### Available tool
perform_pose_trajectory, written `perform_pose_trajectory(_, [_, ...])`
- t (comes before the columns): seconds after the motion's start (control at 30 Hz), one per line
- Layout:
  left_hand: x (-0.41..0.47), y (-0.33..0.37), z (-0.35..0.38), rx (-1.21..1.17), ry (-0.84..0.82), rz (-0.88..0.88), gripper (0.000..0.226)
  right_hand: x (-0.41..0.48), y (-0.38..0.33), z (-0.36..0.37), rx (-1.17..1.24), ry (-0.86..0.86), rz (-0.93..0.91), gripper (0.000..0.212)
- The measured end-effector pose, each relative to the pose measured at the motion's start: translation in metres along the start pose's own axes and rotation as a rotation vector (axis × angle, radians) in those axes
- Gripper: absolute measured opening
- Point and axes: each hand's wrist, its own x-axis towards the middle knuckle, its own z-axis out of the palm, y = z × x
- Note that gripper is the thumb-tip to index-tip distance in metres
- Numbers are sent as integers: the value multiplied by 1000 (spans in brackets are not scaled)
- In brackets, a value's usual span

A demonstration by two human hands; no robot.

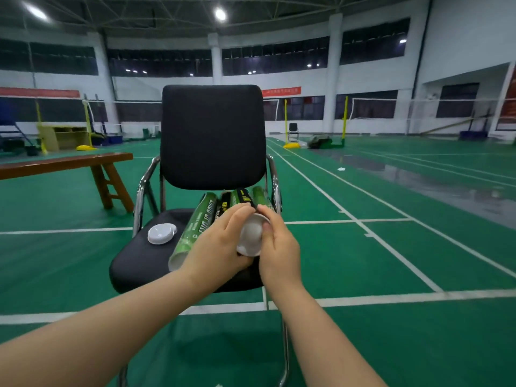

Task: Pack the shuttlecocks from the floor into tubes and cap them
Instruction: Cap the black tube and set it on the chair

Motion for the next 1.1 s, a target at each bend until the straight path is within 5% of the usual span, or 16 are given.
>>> perform_pose_trajectory(0.27, [-17,-46,46,138,-133,6,70,12,48,17,-191,-92,127,38])
perform_pose_trajectory(0.57, [-32,-70,82,444,-317,6,80,8,77,35,-555,-183,313,51])
perform_pose_trajectory(0.73, [-33,-69,87,537,-336,23,83,2,87,57,-586,11,437,59])
perform_pose_trajectory(0.87, [-31,-74,64,587,-526,-131,113,3,94,62,-630,101,484,66])
perform_pose_trajectory(0.97, [-36,-87,54,623,-603,-230,106,6,94,65,-624,170,487,67])
perform_pose_trajectory(1.1, [-44,-92,46,672,-602,-132,105,1,92,76,-600,223,421,65])
